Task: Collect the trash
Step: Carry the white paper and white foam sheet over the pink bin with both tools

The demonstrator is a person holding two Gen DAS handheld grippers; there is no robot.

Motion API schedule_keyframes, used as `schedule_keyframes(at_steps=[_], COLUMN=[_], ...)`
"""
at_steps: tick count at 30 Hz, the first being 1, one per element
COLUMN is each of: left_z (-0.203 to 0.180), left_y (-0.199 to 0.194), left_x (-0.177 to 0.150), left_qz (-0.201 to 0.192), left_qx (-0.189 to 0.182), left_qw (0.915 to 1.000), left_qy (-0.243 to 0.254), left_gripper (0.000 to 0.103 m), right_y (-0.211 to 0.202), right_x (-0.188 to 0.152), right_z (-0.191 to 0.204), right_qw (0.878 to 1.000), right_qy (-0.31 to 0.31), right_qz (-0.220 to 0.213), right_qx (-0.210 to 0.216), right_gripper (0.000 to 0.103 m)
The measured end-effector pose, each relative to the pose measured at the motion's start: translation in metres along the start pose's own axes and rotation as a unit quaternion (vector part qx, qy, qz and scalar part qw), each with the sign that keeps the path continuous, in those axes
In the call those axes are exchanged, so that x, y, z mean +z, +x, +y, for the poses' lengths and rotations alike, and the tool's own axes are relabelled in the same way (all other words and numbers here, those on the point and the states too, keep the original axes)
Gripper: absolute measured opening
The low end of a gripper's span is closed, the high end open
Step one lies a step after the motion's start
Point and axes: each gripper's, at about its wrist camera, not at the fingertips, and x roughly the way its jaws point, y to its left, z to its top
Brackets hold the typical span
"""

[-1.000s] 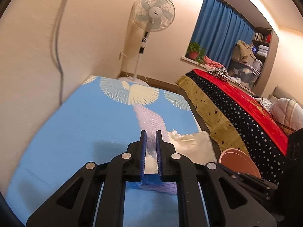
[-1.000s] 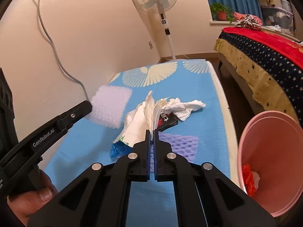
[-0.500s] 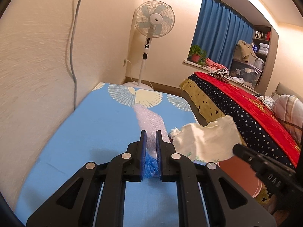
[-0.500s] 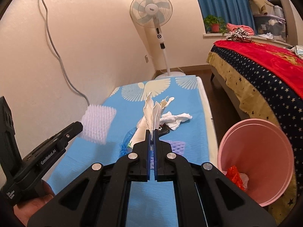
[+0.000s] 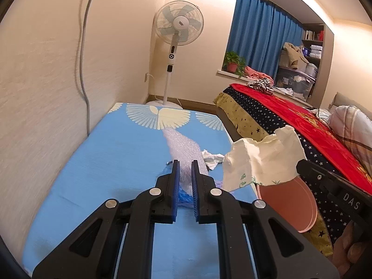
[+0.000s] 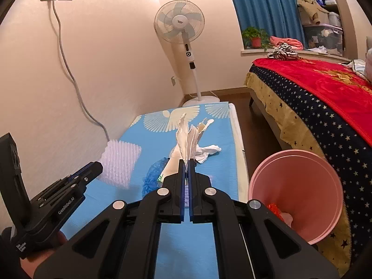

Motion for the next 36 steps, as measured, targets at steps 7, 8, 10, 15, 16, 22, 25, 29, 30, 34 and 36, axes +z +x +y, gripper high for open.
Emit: schedule_keyframes(at_steps=[7,8,10,15,16,22,25,29,30,34,36], left_z=[-0.002,-0.003,-0.002,-0.005,-0.006,-0.016,-0.022,-0.032,-0.035,-0.043,-0.047], left_y=[-0.003,-0.003,-0.004,-0.003,-0.002,0.002,0.005,0.012,0.013,0.019,0.022], left_x=[0.0,0.0,-0.003,-0.004,-0.004,-0.004,-0.004,-0.006,-0.007,-0.008,-0.008], left_qz=[0.0,0.0,0.0,0.001,0.001,0.004,0.005,0.01,0.011,0.014,0.016], left_qx=[-0.006,-0.007,-0.01,-0.017,-0.02,-0.031,-0.036,-0.043,-0.045,-0.053,-0.057], left_qw=[1.0,1.0,0.9999,0.9998,0.9998,0.9995,0.9993,0.9989,0.9988,0.9984,0.9981], left_qy=[0.004,0.004,0.004,0.004,0.005,0.009,0.011,0.013,0.013,0.016,0.016], left_gripper=[0.01,0.01,0.01,0.01,0.01,0.01,0.01,0.01,0.01,0.01,0.01], right_y=[-0.013,-0.015,-0.018,-0.022,-0.022,-0.024,-0.025,-0.025,-0.026,-0.028,-0.03], right_x=[0.003,0.003,0.002,0.003,0.003,0.004,0.003,0.003,0.004,0.007,0.008], right_z=[-0.004,-0.004,-0.004,-0.011,-0.013,-0.027,-0.033,-0.042,-0.044,-0.056,-0.065], right_qw=[1.0,1.0,1.0,0.999,0.999,0.998,0.997,0.996,0.996,0.994,0.992], right_qy=[-0.004,-0.005,-0.01,-0.008,-0.006,0.001,0.004,0.014,0.014,0.015,0.02], right_qz=[-0.009,-0.01,-0.013,-0.015,-0.015,-0.018,-0.019,-0.02,-0.021,-0.028,-0.031], right_qx=[-0.01,-0.012,-0.019,-0.035,-0.038,-0.057,-0.068,-0.082,-0.087,-0.106,-0.119], right_gripper=[0.002,0.002,0.002,0.002,0.002,0.002,0.002,0.002,0.002,0.002,0.002])
